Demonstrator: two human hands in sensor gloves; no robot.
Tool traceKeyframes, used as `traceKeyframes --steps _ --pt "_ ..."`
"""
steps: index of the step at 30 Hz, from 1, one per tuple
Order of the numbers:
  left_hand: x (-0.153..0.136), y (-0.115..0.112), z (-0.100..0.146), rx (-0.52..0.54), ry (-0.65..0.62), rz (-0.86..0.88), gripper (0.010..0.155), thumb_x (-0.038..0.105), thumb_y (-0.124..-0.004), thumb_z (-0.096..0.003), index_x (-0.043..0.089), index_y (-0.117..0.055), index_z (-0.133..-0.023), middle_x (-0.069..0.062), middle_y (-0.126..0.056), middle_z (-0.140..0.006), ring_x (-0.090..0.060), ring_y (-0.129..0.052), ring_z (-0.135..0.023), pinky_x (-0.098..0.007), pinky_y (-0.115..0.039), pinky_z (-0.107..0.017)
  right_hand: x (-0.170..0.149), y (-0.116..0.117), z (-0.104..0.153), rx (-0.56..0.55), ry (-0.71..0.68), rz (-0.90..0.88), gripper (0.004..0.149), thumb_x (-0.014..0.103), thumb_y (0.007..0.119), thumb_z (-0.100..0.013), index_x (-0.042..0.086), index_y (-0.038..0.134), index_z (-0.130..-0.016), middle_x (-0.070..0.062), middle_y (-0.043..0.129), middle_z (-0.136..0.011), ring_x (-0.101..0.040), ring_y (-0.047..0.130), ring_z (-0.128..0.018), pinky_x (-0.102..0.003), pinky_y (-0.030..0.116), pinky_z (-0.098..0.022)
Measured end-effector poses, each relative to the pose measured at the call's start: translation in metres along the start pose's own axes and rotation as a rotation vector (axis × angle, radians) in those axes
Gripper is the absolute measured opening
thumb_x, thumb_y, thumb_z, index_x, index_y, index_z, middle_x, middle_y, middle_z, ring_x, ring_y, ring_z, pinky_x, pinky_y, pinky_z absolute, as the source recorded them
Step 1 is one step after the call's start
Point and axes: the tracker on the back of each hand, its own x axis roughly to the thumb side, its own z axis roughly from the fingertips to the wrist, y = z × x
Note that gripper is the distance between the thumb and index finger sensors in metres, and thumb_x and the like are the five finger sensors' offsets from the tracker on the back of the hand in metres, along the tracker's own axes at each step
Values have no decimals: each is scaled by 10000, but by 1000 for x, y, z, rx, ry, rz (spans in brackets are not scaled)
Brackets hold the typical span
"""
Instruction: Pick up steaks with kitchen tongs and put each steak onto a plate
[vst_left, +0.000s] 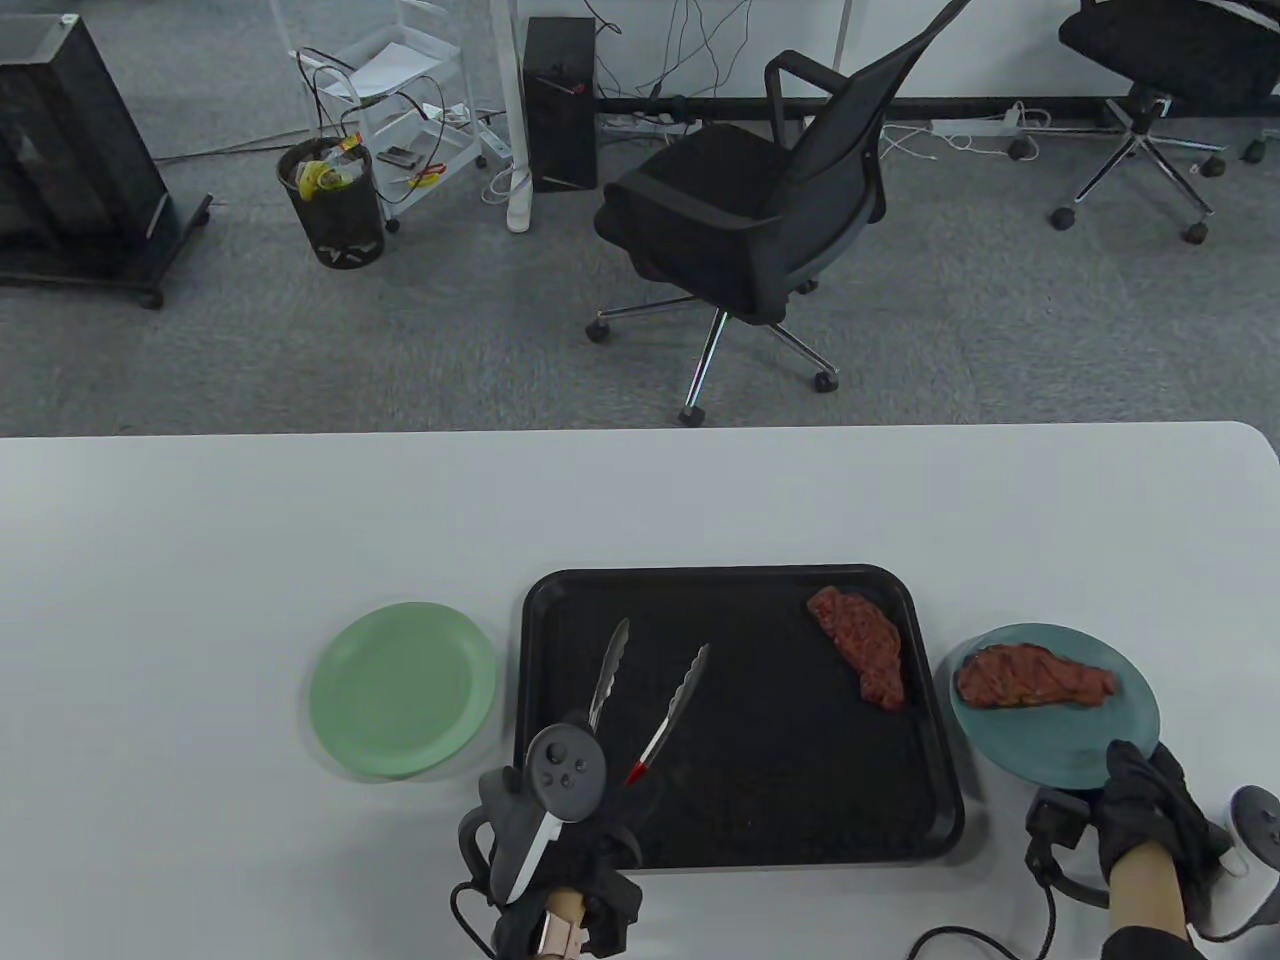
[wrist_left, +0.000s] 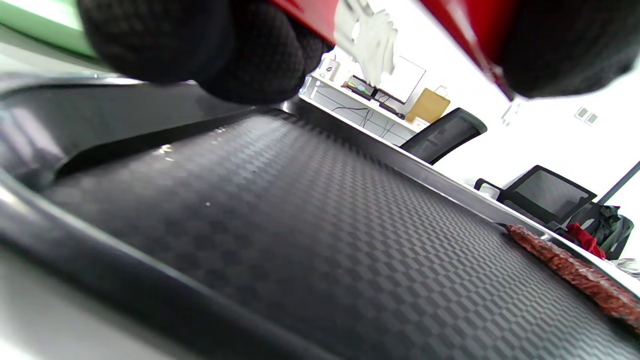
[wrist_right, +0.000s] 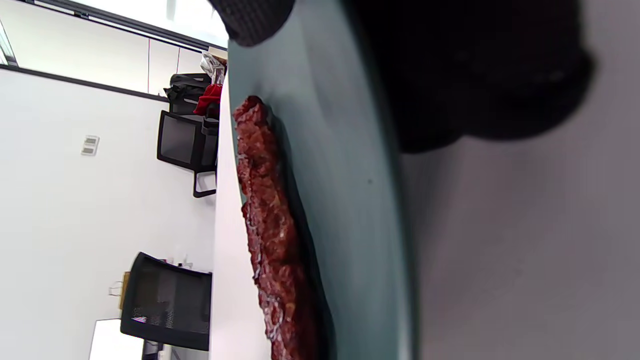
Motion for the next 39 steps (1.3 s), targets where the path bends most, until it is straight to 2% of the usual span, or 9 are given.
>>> traceKeyframes --steps 4,7,11,15,17,24,28,33,39 --pt "-2 -2 0 -14 8 -24 991 654 -842 -297 70 -569 -1050 -222 -749 -873 -338 -931 -506 -365 -865 -297 7 0 3 -18 -22 84 516 208 668 -495 49 528 -965 -220 831 -726 -370 929 -398 -394 888 -213" --pt "-1 -2 0 -20 5 -43 994 656 -841 -296 71 -565 -1051 -222 -747 -875 -338 -930 -509 -363 -865 -299 12 -3 7 -98 -37 233 517 215 687 -489 60 549 -962 -183 847 -671 -317 910 -343 -361 850 -169" --pt "2 -3 1 -20 -5 -55 1000 659 -839 -293 70 -561 -1052 -222 -744 -877 -339 -930 -511 -363 -865 -301 21 -1 11 -206 -74 509 560 227 724 -473 29 549 -966 -130 880 -583 -263 899 -263 -337 824 -103" --pt "2 -5 1 -29 -6 -78 1001 660 -838 -295 69 -560 -1053 -224 -743 -878 -340 -929 -513 -363 -865 -301 29 11 18 -319 -140 896 623 281 764 -452 21 544 -975 -96 891 -534 -237 889 -227 -328 809 -73" --pt "2 -5 0 -34 -5 -88 1001 660 -838 -295 70 -559 -1053 -223 -742 -879 -340 -928 -515 -363 -864 -304 32 18 21 -333 -141 1048 646 314 753 -459 28 521 -989 -89 886 -546 -231 885 -238 -326 806 -86" --pt "0 -3 0 -28 8 -83 1001 658 -839 -294 71 -557 -1054 -224 -740 -881 -344 -927 -517 -366 -863 -305 33 29 33 -356 -192 1248 667 364 736 -467 66 491 -1011 -108 865 -610 -258 882 -298 -347 808 -140" --pt "-3 -2 -1 -24 23 -68 999 655 -840 -295 70 -556 -1053 -226 -738 -882 -347 -925 -520 -369 -862 -306 43 31 50 -490 -397 1241 677 399 702 -465 81 484 -1022 -184 835 -714 -323 883 -378 -401 818 -206" --pt "-3 0 0 -5 15 -53 998 654 -840 -294 72 -555 -1053 -224 -738 -882 -345 -926 -520 -369 -862 -307 52 49 74 -332 -592 1166 690 432 686 -456 101 482 -1026 -203 793 -823 -349 894 -507 -444 830 -319" --pt "-5 2 1 3 15 -28 999 655 -838 -294 73 -552 -1053 -224 -734 -885 -347 -924 -526 -370 -861 -311 61 79 114 84 -866 867 685 426 682 -462 95 481 -1027 -245 728 -902 -397 871 -626 -484 816 -397"
